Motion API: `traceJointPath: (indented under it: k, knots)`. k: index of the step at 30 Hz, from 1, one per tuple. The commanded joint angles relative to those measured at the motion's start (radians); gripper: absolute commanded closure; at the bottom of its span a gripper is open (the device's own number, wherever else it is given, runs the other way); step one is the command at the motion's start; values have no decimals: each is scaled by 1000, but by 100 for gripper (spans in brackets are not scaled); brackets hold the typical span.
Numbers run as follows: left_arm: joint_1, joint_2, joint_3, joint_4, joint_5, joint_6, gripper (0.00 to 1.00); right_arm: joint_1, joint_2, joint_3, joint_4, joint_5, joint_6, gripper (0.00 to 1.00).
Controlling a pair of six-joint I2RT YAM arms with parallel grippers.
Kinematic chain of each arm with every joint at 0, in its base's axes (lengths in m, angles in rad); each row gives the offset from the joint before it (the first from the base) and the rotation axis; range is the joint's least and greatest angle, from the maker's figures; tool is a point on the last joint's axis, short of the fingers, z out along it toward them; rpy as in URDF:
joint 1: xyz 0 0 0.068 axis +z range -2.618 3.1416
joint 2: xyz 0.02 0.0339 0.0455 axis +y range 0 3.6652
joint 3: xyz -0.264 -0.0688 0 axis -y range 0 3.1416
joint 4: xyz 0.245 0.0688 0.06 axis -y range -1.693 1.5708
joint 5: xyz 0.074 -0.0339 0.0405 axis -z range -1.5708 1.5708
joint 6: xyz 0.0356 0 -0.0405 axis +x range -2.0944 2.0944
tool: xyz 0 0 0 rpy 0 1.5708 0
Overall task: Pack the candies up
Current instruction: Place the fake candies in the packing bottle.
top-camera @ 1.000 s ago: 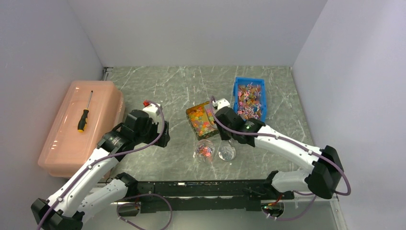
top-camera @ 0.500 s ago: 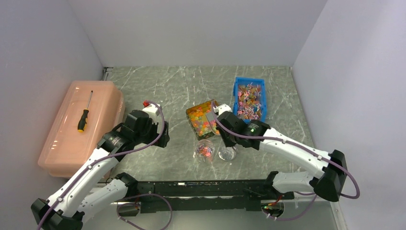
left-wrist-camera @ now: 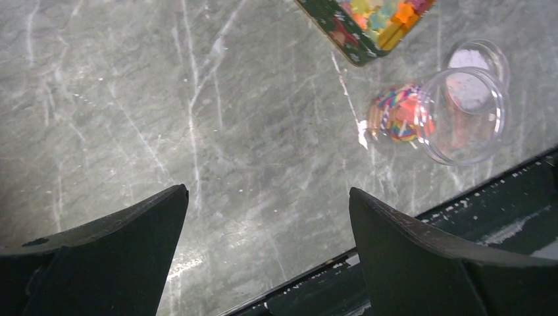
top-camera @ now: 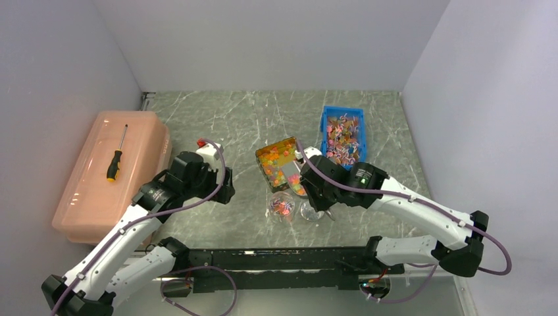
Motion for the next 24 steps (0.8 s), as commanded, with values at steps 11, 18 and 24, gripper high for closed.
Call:
traceJointPath:
  k: [11,18,24]
  knots:
    - [-4,72,248,-2,244,-32,1,183,56,154,-212,-67,81,100]
    - [-3,81,269,11,283,-40,1,229,88,179,-290,-103,137,100]
    - [-4,85,267,9,263,-22,1,255,107,189,-331,-136,176,100]
